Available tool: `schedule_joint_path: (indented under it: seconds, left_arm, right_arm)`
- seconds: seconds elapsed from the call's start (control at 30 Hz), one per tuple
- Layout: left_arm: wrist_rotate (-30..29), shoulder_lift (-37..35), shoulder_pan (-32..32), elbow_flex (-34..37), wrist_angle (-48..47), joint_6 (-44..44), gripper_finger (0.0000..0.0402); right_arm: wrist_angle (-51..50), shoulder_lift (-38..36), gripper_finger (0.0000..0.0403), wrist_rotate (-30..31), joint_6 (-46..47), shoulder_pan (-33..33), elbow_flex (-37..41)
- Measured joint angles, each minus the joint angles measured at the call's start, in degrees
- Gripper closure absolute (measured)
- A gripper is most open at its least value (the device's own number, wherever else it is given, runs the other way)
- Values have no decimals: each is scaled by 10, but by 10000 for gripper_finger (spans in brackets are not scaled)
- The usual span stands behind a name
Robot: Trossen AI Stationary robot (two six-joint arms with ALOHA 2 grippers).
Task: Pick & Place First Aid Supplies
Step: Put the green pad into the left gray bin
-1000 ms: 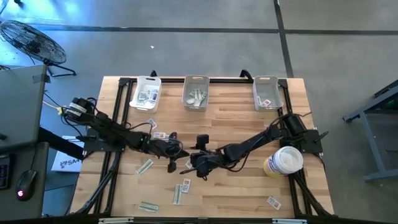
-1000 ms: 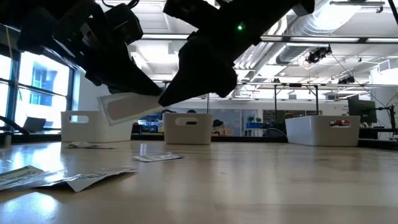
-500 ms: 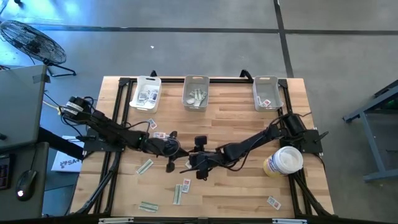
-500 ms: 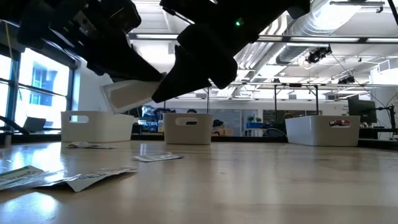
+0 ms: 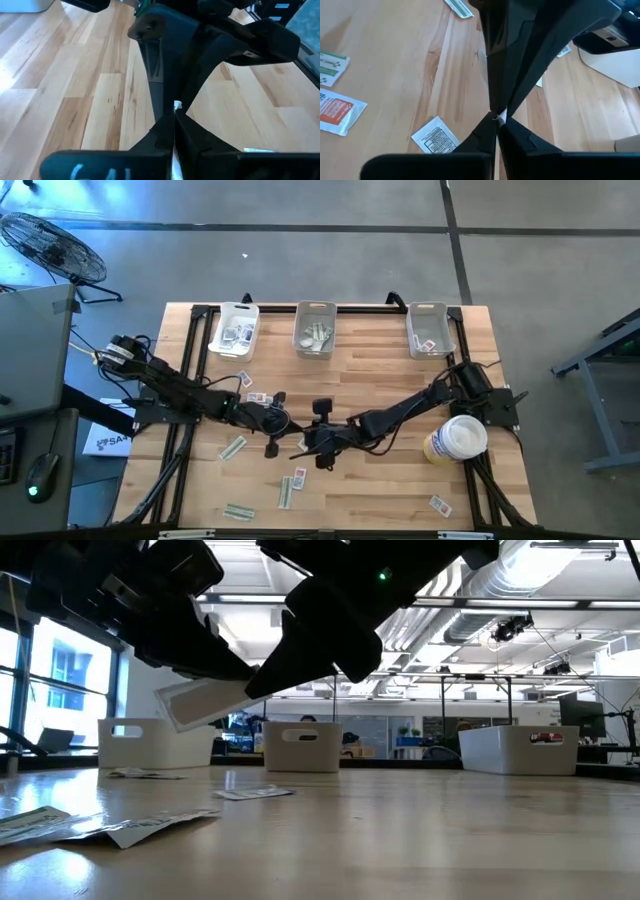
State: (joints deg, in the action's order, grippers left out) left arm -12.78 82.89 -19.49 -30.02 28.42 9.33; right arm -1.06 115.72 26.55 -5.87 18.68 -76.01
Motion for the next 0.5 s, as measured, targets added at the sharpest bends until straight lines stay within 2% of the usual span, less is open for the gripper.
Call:
schedule_joint_path:
  seconds: [0.17, 0.33, 0.4, 0.5]
  left_arm:
    - [22, -12, 0, 0, -7, -1, 341]
    - [19, -71, 0, -4, -84, -23, 262]
    - [9, -114, 0, -14, -167, -42, 240]
    - [-16, -172, 0, -42, -303, -46, 225]
  right_arm:
    - [-9, -5, 400, 7, 0, 0, 0]
    - [-105, -47, 401, 73, 32, -3, 0]
    - [-146, -70, 400, 124, 50, -9, 0]
    - [-198, -98, 401, 249, 73, -30, -1]
